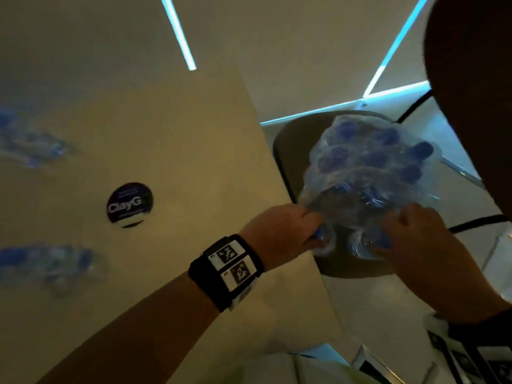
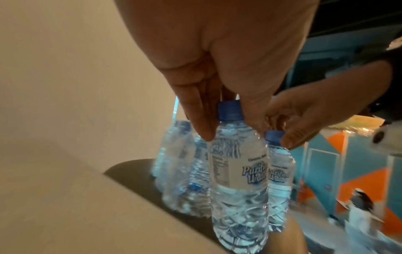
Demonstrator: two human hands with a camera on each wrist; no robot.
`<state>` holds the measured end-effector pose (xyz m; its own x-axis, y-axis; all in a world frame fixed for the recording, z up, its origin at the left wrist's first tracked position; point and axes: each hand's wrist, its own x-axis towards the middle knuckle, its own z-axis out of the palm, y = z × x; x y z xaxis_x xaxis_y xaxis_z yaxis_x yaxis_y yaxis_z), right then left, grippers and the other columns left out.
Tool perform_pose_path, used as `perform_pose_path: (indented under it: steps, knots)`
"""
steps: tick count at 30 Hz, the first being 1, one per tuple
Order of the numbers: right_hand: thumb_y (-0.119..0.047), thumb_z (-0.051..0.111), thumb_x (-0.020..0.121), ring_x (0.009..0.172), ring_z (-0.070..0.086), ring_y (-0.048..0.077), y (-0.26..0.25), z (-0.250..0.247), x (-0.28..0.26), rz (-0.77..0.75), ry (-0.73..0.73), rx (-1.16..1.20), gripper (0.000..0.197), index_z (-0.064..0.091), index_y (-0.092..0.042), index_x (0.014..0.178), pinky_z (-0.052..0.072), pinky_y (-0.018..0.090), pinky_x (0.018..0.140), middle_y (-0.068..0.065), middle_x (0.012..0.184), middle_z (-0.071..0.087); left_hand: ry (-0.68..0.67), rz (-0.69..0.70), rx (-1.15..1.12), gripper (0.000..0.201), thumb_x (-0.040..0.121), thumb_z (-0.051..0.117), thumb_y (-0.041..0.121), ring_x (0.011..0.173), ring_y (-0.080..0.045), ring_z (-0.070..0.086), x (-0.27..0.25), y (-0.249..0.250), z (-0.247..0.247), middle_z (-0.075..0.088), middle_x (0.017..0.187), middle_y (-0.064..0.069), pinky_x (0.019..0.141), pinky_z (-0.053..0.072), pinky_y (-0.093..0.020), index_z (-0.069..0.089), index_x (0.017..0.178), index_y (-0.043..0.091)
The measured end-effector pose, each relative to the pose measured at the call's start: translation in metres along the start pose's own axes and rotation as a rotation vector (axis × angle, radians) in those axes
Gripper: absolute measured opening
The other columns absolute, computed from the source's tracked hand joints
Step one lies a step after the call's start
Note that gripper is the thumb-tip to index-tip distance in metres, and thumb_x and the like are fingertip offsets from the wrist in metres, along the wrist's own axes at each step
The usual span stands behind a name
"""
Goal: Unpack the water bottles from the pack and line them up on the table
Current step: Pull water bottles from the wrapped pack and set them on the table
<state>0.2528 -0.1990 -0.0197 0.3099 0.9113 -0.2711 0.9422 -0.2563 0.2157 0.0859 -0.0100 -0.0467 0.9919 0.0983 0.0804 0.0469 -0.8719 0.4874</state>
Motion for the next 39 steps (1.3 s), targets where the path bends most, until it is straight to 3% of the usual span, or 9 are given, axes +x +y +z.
perform_pose_path:
  steps: [4, 7, 14, 17, 23, 29, 33, 37, 39]
  knots:
    - [-0.013, 0.091, 0.053, 0.052, 0.038, 0.008, -0.076, -0.038, 0.017, -0.055, -0.045, 0.353, 0.049, 0.049, -0.023, 0.076, 0.025, 0.01, 0.051, -0.005, 0.068, 0.045, 0.08, -0.228, -0.014, 0.037, 0.08, 0.075, 0.034, 0.075, -0.029, 0.068, -0.119, -0.027, -0.032, 0.073, 0.088, -0.012, 0.066, 0.058, -0.039, 0.067, 0.105, 0.007]
    - [-0.029, 0.084, 0.067, 0.059, 0.045, 0.007, -0.151, -0.07, 0.04, -0.16, -0.131, 0.433, 0.052, 0.033, -0.036, 0.074, 0.036, 0.02, 0.055, -0.015, 0.071, 0.037, 0.124, -0.413, 0.042, 0.041, 0.078, 0.079, 0.034, 0.074, -0.024, 0.069, -0.216, -0.044, -0.059, 0.074, 0.088, -0.008, 0.066, 0.059, -0.034, 0.067, 0.109, 0.011]
    - [-0.026, 0.075, 0.078, 0.07, 0.05, 0.021, -0.346, -0.122, 0.075, -0.523, -0.112, 0.452, 0.031, 0.045, -0.021, 0.083, 0.04, 0.032, 0.06, 0.0, 0.084, 0.051, 0.239, -0.733, 0.172, 0.036, 0.08, 0.067, 0.044, 0.068, -0.025, 0.068, -0.397, -0.075, -0.099, 0.073, 0.081, -0.003, 0.059, 0.055, -0.033, 0.068, 0.101, 0.015]
    - [-0.027, 0.07, 0.081, 0.077, 0.053, 0.022, -0.417, -0.134, 0.091, -0.623, -0.103, 0.448, 0.025, 0.047, -0.019, 0.087, 0.041, 0.031, 0.065, 0.003, 0.089, 0.053, 0.312, -0.833, 0.172, 0.044, 0.079, 0.057, 0.05, 0.07, -0.027, 0.069, -0.445, -0.088, -0.107, 0.073, 0.081, -0.004, 0.062, 0.057, -0.036, 0.07, 0.1, 0.013]
    - [-0.017, 0.065, 0.084, 0.072, 0.053, 0.025, -0.508, -0.157, 0.122, -0.599, -0.039, 0.522, 0.02, 0.045, -0.016, 0.08, 0.033, 0.031, 0.062, 0.011, 0.09, 0.059, 0.36, -0.943, 0.147, 0.03, 0.075, 0.071, 0.036, 0.072, -0.031, 0.067, -0.482, -0.126, -0.117, 0.072, 0.079, -0.008, 0.064, 0.054, -0.041, 0.068, 0.095, 0.013]
    - [-0.019, 0.064, 0.083, 0.073, 0.058, 0.027, -0.528, -0.164, 0.132, -0.532, -0.016, 0.621, 0.019, 0.046, -0.017, 0.08, 0.037, 0.032, 0.061, 0.009, 0.085, 0.058, 0.307, -1.0, 0.121, 0.029, 0.078, 0.069, 0.043, 0.073, -0.027, 0.064, -0.477, -0.146, -0.129, 0.068, 0.08, -0.004, 0.064, 0.05, -0.037, 0.063, 0.09, 0.017]
    - [-0.052, 0.062, 0.081, 0.078, 0.055, 0.022, -0.495, -0.157, 0.122, -0.473, 0.015, 0.623, 0.046, 0.051, -0.015, 0.107, 0.043, 0.033, 0.064, 0.005, 0.097, 0.058, 0.162, -0.974, 0.389, 0.05, 0.089, 0.042, 0.062, 0.079, -0.024, 0.056, -0.473, -0.129, -0.138, 0.061, 0.089, -0.003, 0.063, 0.049, -0.041, 0.064, 0.098, 0.018]
    - [-0.052, 0.06, 0.083, 0.085, 0.06, 0.022, -0.396, -0.123, 0.121, -0.196, 0.043, 0.679, 0.045, 0.056, -0.015, 0.109, 0.052, 0.036, 0.075, 0.005, 0.098, 0.064, 0.421, -0.705, 0.453, 0.037, 0.092, 0.057, 0.045, 0.071, -0.025, 0.055, -0.416, -0.092, -0.152, 0.061, 0.079, -0.007, 0.061, 0.046, -0.037, 0.067, 0.084, 0.01]
    - [-0.044, 0.064, 0.082, 0.083, 0.062, 0.024, -0.326, -0.099, 0.116, 0.02, 0.022, 0.685, 0.038, 0.06, -0.012, 0.103, 0.052, 0.036, 0.075, 0.008, 0.094, 0.067, 0.412, -0.482, 0.343, 0.028, 0.092, 0.061, 0.035, 0.07, -0.021, 0.056, -0.36, -0.073, -0.144, 0.062, 0.079, -0.005, 0.062, 0.049, -0.032, 0.067, 0.084, 0.009]
